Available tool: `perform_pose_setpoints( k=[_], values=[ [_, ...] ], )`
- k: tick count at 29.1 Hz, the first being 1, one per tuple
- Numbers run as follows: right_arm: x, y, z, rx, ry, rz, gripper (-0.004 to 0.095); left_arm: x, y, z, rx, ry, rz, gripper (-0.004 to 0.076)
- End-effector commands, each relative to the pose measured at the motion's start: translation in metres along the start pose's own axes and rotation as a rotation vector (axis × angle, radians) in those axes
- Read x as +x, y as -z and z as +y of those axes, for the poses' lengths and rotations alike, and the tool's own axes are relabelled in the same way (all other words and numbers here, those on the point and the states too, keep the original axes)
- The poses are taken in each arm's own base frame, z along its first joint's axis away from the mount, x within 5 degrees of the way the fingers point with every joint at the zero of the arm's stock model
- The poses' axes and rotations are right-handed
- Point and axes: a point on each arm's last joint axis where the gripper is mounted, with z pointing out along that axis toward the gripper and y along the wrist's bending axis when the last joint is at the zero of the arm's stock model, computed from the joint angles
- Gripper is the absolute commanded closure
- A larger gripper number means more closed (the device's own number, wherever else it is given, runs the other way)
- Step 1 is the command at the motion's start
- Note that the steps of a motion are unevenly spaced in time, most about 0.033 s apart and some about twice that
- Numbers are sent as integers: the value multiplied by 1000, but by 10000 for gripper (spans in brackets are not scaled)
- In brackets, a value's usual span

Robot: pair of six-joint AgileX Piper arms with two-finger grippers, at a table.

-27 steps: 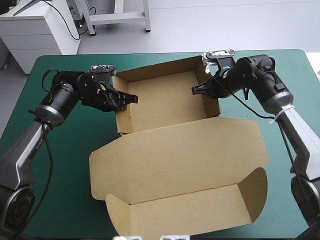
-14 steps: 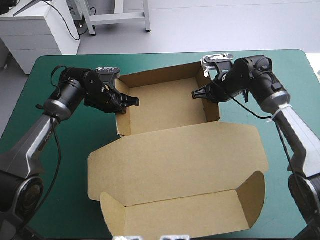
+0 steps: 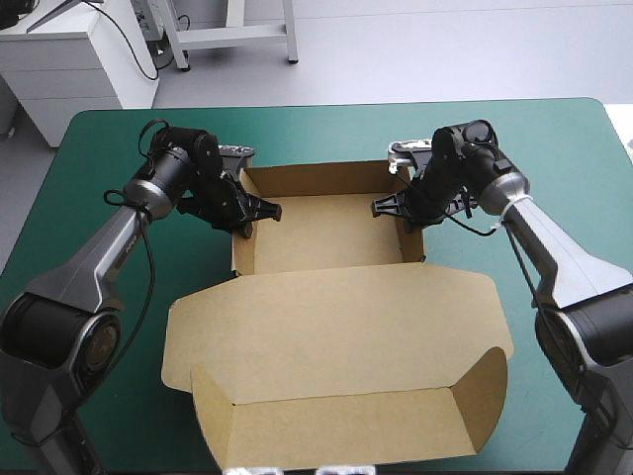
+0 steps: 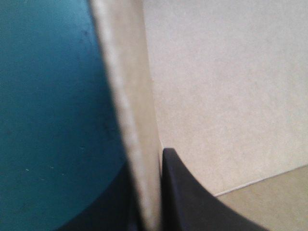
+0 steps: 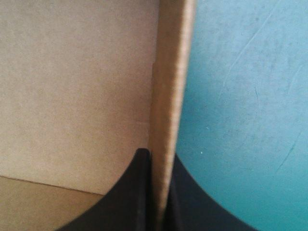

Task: Fold the box

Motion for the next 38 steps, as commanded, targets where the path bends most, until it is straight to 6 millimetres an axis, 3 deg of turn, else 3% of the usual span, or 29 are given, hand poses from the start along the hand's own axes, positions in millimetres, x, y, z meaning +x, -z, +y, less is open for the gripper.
perform_pose_setpoints(
  k=[1,15,19,22,27,29,31,38],
  values=[
    [1,14,-5,54,25,-1,924,0,25,-10,30,-36,-55,732],
    [-2,10,-6,60,5,-15,926,-1,1,-14,27,-20,29,731],
    [-2,10,-8,81,10,-8,906,-1,1,-15,36,-35,31,680],
    [0,10,-8,83,37,12,753,0,1,-21,100,-55,33,549],
    [1,9,-4,31,29,18,236,0,3,-23,127,-36,33,223],
    [1,10,-5,43,33,17,87,0,2,-23,125,-19,34,151],
    [0,10,-5,50,36,16,54,0,2,-22,115,-22,34,139],
    [0,12,-8,83,48,6,111,1,7,-21,94,-34,21,139]
  ],
)
